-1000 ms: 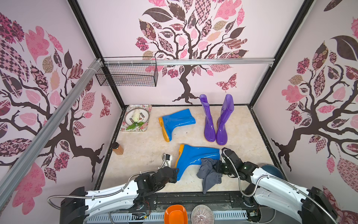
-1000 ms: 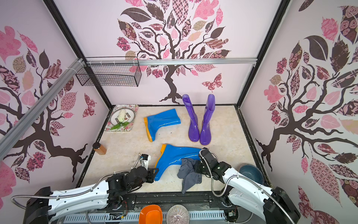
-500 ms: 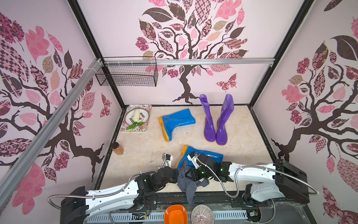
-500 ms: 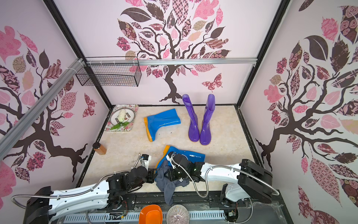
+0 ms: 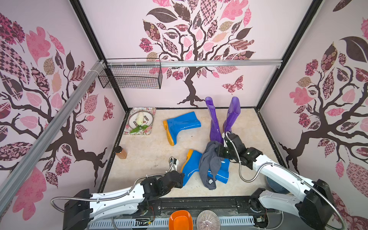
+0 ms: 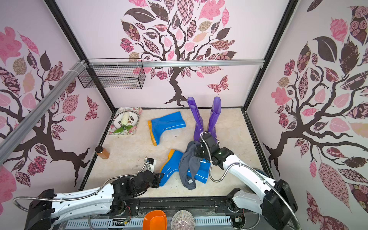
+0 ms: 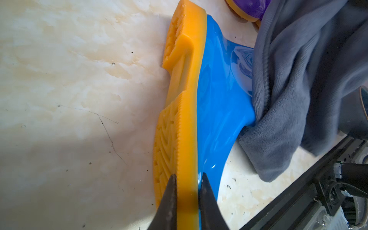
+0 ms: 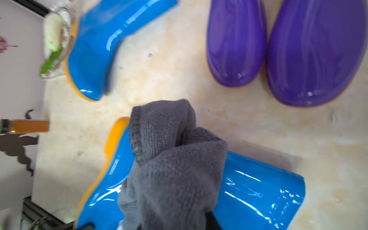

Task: Wipe the rubber boots with a cloth
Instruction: Wipe the dirt off the rubber boot.

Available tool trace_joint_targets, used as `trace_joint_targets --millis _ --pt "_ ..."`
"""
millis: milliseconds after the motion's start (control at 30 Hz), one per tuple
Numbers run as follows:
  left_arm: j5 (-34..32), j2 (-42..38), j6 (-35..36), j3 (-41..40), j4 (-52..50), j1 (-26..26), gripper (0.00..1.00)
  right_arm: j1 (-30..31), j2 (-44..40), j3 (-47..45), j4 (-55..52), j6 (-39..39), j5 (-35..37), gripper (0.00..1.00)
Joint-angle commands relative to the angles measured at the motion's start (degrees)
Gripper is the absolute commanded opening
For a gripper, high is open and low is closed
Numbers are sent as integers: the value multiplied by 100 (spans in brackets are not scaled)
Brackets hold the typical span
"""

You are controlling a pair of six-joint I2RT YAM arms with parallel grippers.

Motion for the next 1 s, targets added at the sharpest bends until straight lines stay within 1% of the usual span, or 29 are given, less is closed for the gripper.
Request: trace_joint_targets --millis 0,100,267,333,367,467,500,567,600,667,733,800,867,967 --pt "-65 280 -82 -160 -1018 12 0 8 834 683 216 -458 -792 0" --pt "-101 242 -87 -172 -1039 4 0 50 1739 1052 510 -580 -1410 0" --pt "-185 97 -141 -251 -1031 -6 0 397 2793 1199 1024 -678 -1437 0" --pt "-215 53 -158 -265 -1037 -11 0 435 3013 1056 1184 -593 -1461 0" --pt "-222 46 -166 -270 -1051 -6 0 427 3039 914 1257 -533 -1314 0" --pt "-233 70 -182 -277 -1055 -10 0 419 2898 417 1037 -313 -244 0" --pt "-238 82 -189 -267 -1062 -15 0 393 2813 270 771 -173 202 0" --pt "-253 95 -211 -248 -1107 -15 0 220 2563 -81 475 -10 647 0" --pt "-263 87 -218 -243 -1119 -15 0 88 2355 -322 409 70 788 0" --pt "-307 77 -246 -246 -1127 -14 0 -114 1890 -755 447 78 829 0" --pt "-322 82 -272 -237 -1154 -14 0 -119 1418 -936 251 -8 876 0" --pt "-327 93 -349 -176 -1285 -15 0 -83 910 -1057 14 99 890 0" --pt "-321 105 -366 -159 -1312 -14 0 197 463 -1062 -135 234 1044 0" --pt "-393 100 -421 -140 -1384 -15 0 1025 219 -780 -254 459 1294 0"
